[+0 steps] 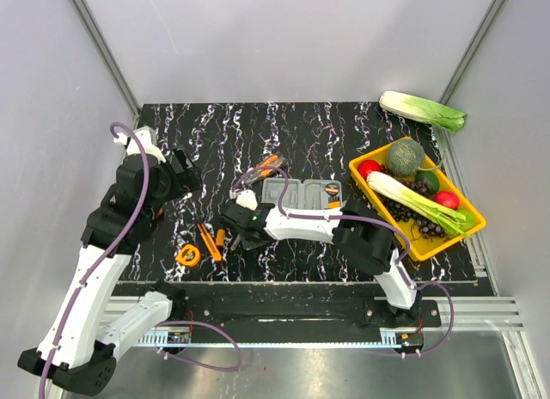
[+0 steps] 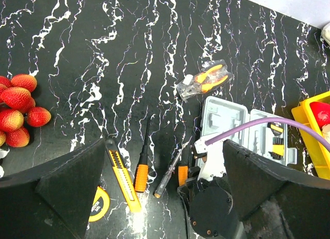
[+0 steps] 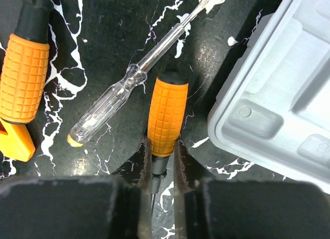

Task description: Pack the tool kit

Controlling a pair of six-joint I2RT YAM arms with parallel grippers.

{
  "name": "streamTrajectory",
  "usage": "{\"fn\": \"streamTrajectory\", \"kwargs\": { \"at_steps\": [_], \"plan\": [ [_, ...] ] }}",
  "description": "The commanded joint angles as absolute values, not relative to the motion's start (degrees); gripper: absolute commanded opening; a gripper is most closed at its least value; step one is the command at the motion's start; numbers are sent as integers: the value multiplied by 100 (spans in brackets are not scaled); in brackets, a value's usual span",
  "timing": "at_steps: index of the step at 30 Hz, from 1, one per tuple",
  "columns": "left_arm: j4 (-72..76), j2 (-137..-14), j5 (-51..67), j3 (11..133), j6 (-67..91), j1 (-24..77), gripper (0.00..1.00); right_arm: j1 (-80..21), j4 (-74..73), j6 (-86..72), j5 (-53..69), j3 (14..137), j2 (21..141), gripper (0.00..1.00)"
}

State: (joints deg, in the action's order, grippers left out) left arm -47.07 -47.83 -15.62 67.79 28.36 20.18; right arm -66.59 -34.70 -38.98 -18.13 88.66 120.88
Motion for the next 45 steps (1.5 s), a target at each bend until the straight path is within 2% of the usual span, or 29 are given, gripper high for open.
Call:
{"fn": "streamTrajectory", "kwargs": {
  "at_steps": [1,5,10,16,25,33,45],
  "plan": [
    [-4570,-4720,-1573,6785,2874,1995,99,-6583,-3402,-3885,-2074,8948,11945,5],
    [-4553,-4755,-1573,6820,2892,2004,99,-6574,-3068,-3561,-2048,8720,11348,0],
    [-4360,-4834,-1442,6812,2909,2004,99,-6434,-2751,-3366,-2127,8376,10329,1],
    [-4052,-5088,-1213,6820,2927,1995,99,-5547,-2786,-3402,-2162,8174,9914,1],
    [-3445,-5835,130,6671,2760,2004,97,-4615,-3023,-3533,-1855,8595,10546,0],
    [-3349,-6459,448,6636,2812,2004,96,-4377,-3058,-3498,-1591,8763,11118,1],
    [-3296,-6767,545,6609,2619,1995,95,-4333,-3322,-3507,-1591,8956,11716,1]
  ]
}}
